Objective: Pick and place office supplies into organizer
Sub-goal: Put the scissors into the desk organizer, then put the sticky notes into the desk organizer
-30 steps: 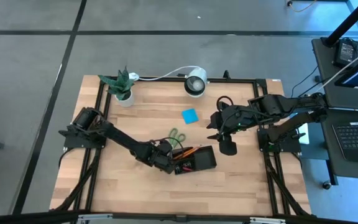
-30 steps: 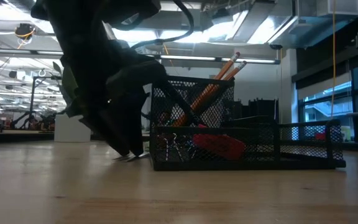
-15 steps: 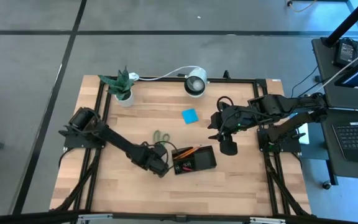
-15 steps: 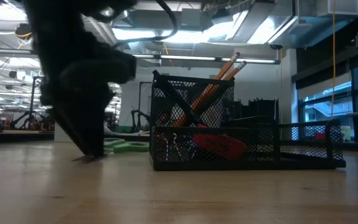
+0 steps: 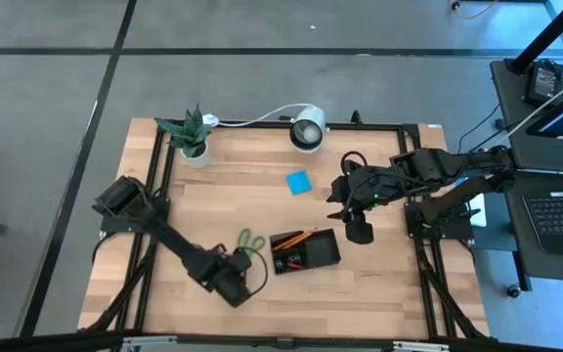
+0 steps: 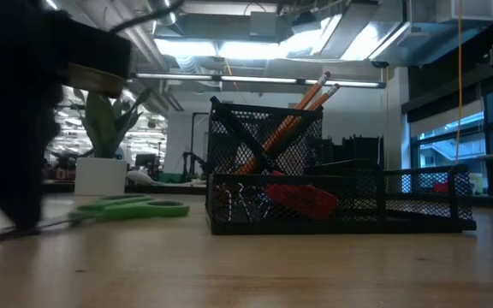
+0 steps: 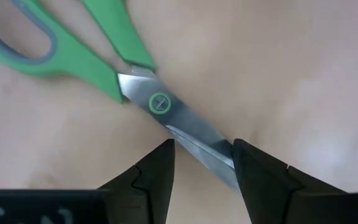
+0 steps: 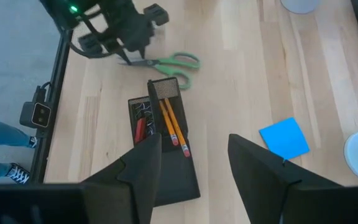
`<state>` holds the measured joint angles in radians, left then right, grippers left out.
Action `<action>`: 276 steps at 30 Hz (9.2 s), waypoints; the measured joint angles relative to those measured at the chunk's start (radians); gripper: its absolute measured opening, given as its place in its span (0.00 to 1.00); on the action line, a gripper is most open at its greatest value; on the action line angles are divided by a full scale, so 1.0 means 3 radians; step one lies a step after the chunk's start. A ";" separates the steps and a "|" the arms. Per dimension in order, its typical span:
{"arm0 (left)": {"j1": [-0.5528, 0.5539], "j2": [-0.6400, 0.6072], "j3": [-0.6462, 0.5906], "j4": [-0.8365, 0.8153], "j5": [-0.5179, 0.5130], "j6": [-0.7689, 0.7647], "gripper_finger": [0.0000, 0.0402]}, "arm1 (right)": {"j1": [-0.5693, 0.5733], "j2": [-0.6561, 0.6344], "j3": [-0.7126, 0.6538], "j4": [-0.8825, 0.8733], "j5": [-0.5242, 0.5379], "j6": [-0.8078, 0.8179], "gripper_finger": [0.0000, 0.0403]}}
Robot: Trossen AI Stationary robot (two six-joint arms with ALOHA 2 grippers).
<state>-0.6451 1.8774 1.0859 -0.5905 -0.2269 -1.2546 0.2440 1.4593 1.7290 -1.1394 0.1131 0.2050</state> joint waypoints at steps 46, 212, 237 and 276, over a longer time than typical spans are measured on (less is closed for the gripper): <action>-0.0333 -0.0004 0.0001 0.0187 0.0288 0.3460 0.21 | 0.0792 0.0774 -0.0005 0.0108 0.0738 0.0936 0.47; 0.0377 -0.1328 0.0086 -0.0211 -0.1042 0.1247 0.27 | 0.0621 0.1493 0.0655 -0.1046 0.1434 -0.1176 0.10; 0.0399 -0.0974 0.0088 -0.0184 -0.1007 0.1197 0.27 | 0.0612 0.1794 0.0655 -0.0783 0.1482 -0.1232 0.13; 0.0399 -0.0974 0.0088 -0.0200 -0.1010 0.1013 0.27 | 0.0610 0.1747 0.1183 -0.1159 0.1469 -0.0900 0.34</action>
<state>-0.5255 1.5853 1.1122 -0.6504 -0.5299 -0.9508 0.4271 1.9835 2.0839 -1.4871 0.5539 -0.0649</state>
